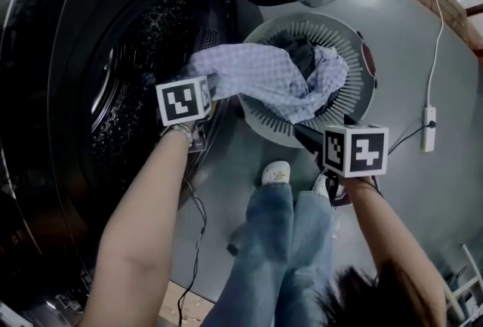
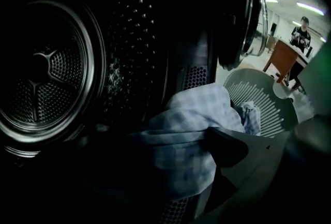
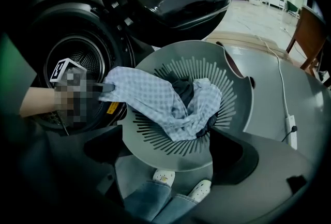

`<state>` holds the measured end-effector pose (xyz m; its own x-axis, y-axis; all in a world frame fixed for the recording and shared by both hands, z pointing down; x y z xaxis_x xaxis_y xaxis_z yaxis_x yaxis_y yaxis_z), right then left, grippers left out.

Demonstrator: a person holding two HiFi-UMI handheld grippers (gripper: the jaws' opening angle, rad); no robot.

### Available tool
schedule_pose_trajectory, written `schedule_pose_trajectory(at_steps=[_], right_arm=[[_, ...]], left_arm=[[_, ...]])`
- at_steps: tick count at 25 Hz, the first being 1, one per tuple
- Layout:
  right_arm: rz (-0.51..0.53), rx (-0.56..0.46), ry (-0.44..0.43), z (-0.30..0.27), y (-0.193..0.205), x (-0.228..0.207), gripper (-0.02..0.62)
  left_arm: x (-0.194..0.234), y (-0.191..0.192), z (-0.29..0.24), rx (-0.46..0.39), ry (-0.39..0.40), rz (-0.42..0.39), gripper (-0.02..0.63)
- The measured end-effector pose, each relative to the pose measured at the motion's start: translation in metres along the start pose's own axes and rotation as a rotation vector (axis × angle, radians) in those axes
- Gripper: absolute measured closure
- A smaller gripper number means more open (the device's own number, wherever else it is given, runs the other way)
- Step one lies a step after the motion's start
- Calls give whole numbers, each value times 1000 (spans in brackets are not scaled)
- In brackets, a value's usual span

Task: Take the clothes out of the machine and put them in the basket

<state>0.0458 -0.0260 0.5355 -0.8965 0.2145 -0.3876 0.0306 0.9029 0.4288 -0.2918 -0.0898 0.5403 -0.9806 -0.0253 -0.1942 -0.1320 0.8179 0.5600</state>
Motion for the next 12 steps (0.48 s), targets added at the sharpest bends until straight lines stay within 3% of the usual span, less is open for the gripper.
schedule_pose_trajectory(at_steps=[3, 5, 8, 11, 12], right_arm=[[-15, 9, 8, -3, 10, -1, 69], [-22, 13, 12, -3, 14, -2, 69], [-28, 10, 18, -1, 12, -4, 69], [-35, -7, 17, 3, 6, -3, 69], [-35, -13, 14, 4, 4, -2, 69]], left_arm=[[5, 11, -17, -23, 172, 183, 129], [10, 11, -16, 3, 209, 247, 127], [8, 7, -15, 24, 231, 226, 138], [-3, 7, -15, -2, 245, 127, 234], [-8, 5, -9, -3, 216, 72, 285]])
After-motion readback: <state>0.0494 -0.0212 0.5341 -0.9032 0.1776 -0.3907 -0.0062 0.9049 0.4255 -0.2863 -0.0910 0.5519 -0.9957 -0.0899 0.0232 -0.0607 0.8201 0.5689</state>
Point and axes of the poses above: the fingertips, and each gripper's own axes: z backward along the fingers, x to its left, y out of its underside, the point moved 10 cm from there along z, backward along the fingers, and after that the axes turned 12 degrees about -x, right-handed, at the moved point
